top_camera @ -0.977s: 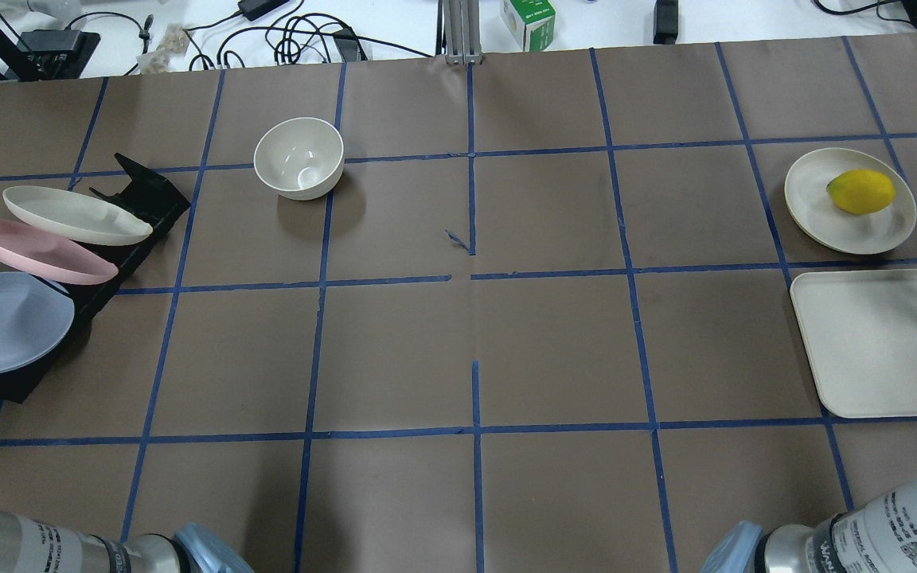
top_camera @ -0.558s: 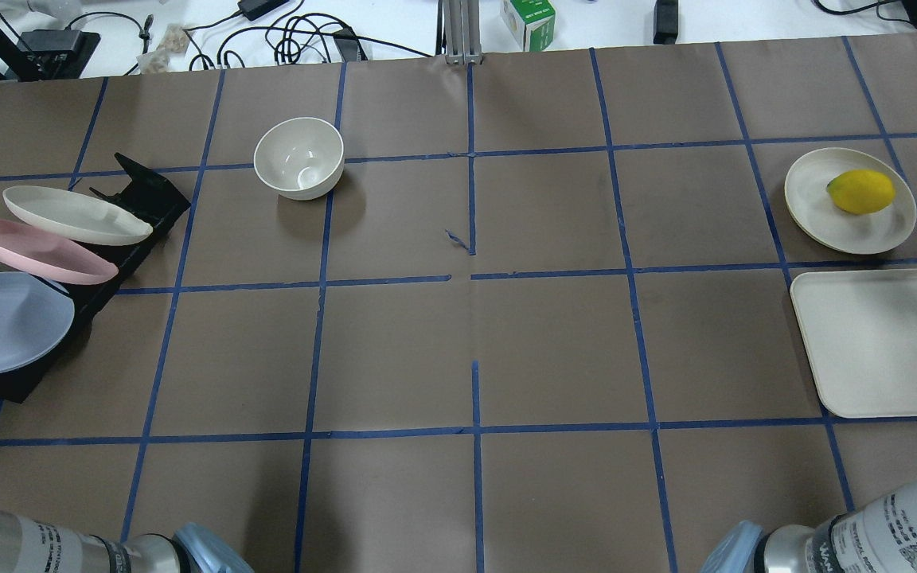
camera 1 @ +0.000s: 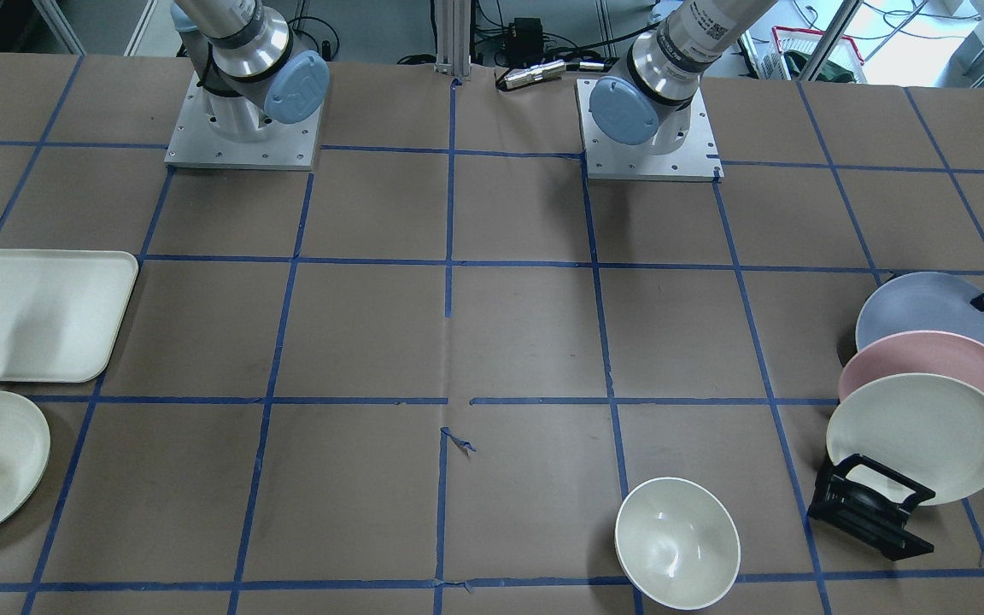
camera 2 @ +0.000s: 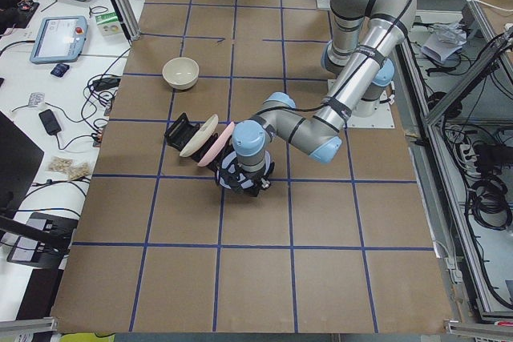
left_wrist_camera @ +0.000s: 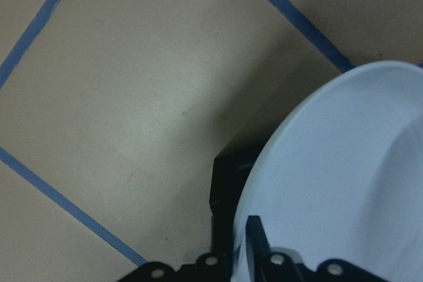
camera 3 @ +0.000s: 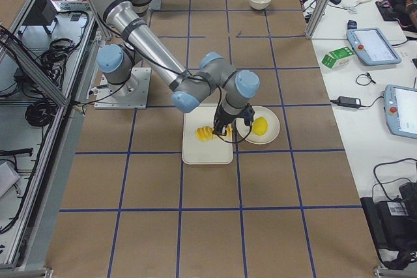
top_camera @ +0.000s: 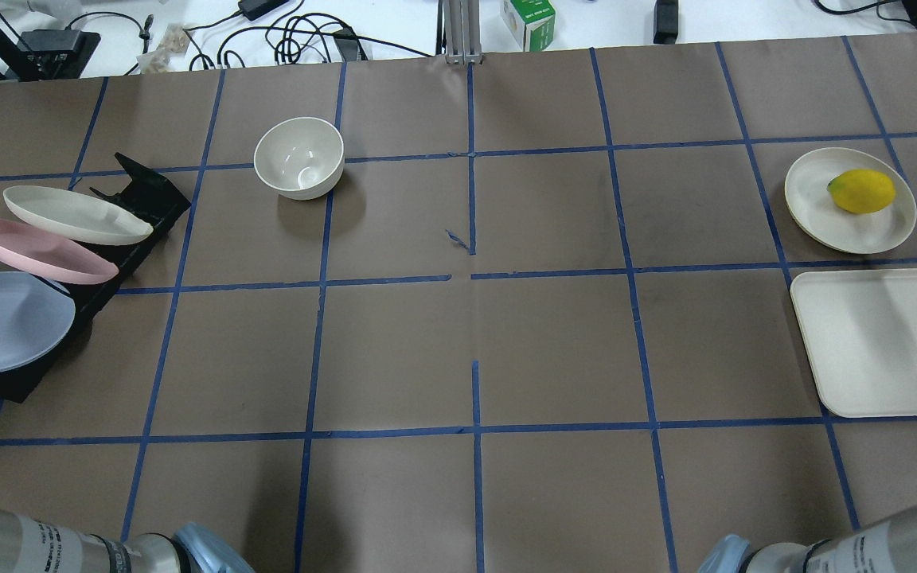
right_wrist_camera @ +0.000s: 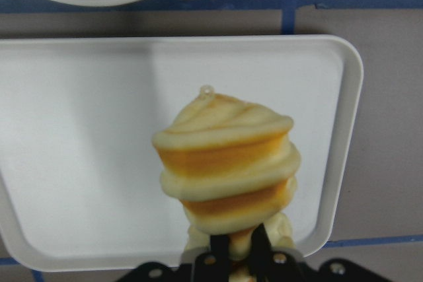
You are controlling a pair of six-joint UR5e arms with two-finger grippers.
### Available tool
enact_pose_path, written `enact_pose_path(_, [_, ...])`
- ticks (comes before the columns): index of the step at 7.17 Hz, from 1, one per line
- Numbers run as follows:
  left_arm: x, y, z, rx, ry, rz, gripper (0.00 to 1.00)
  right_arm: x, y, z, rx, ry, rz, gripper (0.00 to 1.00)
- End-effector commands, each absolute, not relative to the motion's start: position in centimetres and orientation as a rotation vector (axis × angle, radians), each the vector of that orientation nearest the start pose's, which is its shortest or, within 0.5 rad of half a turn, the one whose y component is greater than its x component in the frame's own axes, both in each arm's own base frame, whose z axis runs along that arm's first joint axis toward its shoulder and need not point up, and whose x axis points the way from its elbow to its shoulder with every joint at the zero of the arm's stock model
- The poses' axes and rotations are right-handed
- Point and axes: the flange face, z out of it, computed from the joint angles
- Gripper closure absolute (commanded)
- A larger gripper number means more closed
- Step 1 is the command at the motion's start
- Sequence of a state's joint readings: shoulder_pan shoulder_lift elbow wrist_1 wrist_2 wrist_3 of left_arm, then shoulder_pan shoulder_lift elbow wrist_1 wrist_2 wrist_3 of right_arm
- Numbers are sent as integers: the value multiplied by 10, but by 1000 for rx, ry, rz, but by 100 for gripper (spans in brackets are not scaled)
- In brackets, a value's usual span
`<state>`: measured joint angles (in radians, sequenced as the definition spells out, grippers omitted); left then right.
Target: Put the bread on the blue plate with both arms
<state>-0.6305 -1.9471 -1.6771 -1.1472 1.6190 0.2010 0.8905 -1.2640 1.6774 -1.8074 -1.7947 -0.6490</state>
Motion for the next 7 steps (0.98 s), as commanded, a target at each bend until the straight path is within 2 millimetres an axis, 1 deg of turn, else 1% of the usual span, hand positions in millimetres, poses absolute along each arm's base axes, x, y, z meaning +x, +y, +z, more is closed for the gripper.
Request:
enact_pose_path(1, [407,-456,275,-1131,2926,144,100,-176,-524,341,47,3202,447,100])
enact_pose_path(2, [407,-455,287,-1127,2919,157,100,-141,-528,368,93,3227,424,100])
enact_pose_path(3, [410,-450,294,-1112,2881,186,100,-101,-536,384,139,3237,439,100])
enact_pose_path(4, [404,-445,302,-1106,2879,233,100,-59,-545,401,171,3222,418,100])
enact_pose_path(5, [400,-442,320,-1098,2869,241,100,-30,-550,410,251,3141,397,100])
enact_pose_path(6, [393,-434,348,-1079,2882,263,100,-17,-553,416,282,3094,373,100])
enact_pose_path(7, [388,-425,382,-983,2901,276,100,-7,-553,416,263,3081,370,100])
